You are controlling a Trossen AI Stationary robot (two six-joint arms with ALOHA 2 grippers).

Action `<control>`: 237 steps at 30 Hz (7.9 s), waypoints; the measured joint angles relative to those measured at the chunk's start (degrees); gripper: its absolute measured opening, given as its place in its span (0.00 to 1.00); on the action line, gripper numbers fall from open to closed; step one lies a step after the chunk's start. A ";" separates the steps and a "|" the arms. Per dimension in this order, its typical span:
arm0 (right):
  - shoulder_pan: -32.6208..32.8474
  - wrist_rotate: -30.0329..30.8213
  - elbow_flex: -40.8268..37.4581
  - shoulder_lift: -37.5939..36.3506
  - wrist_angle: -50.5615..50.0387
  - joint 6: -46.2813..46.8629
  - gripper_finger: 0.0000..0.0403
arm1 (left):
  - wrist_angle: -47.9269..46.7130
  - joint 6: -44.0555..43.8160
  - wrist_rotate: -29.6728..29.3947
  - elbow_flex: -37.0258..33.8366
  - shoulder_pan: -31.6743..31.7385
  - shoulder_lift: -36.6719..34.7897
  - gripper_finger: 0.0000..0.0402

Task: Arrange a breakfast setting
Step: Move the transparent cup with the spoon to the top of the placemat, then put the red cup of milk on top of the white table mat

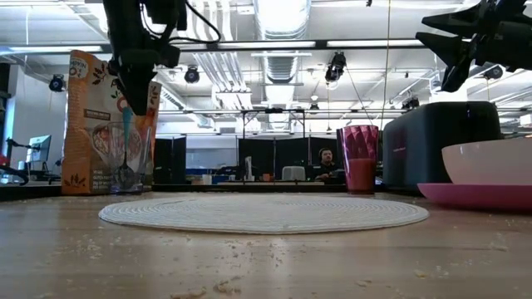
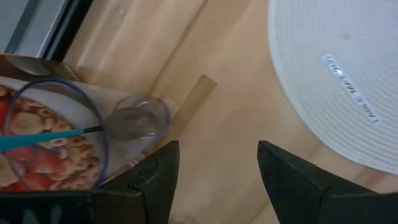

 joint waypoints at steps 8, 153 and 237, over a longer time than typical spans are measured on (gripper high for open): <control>-0.02 0.00 0.00 0.00 0.00 0.00 0.28 | 0.03 3.95 -0.14 0.00 5.31 0.74 0.50; -0.02 0.00 0.01 0.00 0.00 0.00 0.28 | 6.46 41.06 28.66 27.32 10.40 20.84 0.27; -0.02 13.48 -0.01 8.38 13.51 -1.40 0.28 | 87.86 12.33 30.88 -40.30 4.92 -20.50 0.27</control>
